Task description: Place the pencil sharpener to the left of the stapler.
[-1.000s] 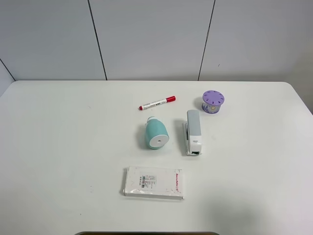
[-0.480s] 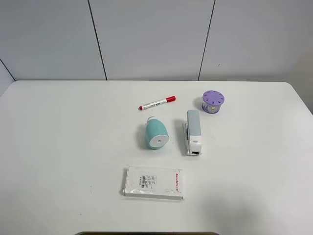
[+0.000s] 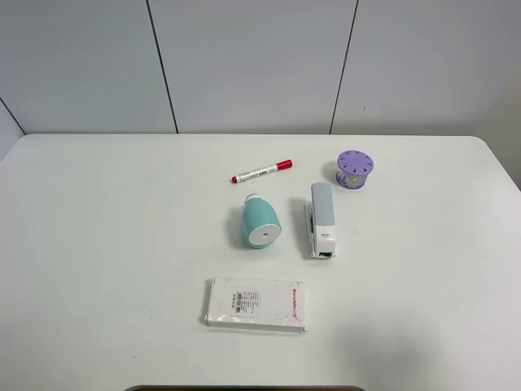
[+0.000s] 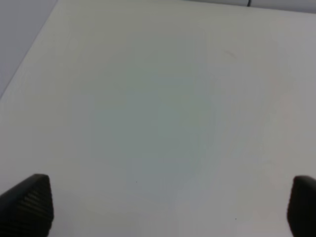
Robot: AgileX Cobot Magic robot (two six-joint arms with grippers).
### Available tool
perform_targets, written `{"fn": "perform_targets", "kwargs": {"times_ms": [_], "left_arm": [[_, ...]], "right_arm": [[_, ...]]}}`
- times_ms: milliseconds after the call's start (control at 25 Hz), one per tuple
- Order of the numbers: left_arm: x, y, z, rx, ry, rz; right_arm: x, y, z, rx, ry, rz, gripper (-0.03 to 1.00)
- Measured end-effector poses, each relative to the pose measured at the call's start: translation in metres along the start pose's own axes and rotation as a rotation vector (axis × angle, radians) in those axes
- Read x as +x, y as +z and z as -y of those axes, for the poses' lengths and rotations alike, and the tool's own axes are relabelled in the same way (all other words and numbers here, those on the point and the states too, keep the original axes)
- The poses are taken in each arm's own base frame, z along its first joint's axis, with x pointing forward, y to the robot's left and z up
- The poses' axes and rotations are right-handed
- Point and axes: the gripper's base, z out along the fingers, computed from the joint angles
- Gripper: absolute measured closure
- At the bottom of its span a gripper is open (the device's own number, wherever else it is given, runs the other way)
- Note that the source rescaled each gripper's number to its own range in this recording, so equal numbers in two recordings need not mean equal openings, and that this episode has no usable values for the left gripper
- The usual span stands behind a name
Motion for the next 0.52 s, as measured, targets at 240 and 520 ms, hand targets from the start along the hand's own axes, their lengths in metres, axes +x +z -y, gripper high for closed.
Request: {"fn": "perform_targets", "kwargs": {"times_ms": [240,520], "left_arm": [[0.0,0.0,0.0,0.0,0.0,0.0],[0.0,0.0,0.0,0.0,0.0,0.0]], "right_arm": [[0.0,0.0,0.0,0.0,0.0,0.0,0.63],[0.0,0.0,0.0,0.0,0.0,0.0,0.63]]}}
